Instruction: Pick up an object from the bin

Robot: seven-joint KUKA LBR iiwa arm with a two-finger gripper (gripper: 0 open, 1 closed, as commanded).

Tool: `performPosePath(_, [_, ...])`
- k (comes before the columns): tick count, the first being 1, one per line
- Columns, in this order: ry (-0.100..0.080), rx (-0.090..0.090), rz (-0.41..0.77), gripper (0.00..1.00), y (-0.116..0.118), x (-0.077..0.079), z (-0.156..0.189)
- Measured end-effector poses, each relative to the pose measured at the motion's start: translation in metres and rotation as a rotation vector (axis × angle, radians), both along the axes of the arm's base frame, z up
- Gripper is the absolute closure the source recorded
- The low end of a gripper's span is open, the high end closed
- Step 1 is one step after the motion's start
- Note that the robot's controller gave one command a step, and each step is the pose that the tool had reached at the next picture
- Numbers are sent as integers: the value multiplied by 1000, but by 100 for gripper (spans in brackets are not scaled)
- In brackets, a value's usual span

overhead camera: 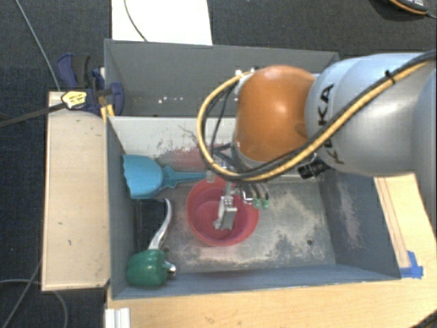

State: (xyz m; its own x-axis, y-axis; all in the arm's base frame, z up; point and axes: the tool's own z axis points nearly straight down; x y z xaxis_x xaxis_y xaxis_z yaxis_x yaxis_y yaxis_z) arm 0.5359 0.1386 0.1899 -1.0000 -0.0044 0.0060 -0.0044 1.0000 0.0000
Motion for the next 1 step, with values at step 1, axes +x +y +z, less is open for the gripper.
performPosePath(1, [-8, 1, -7, 0, -1, 2, 4])
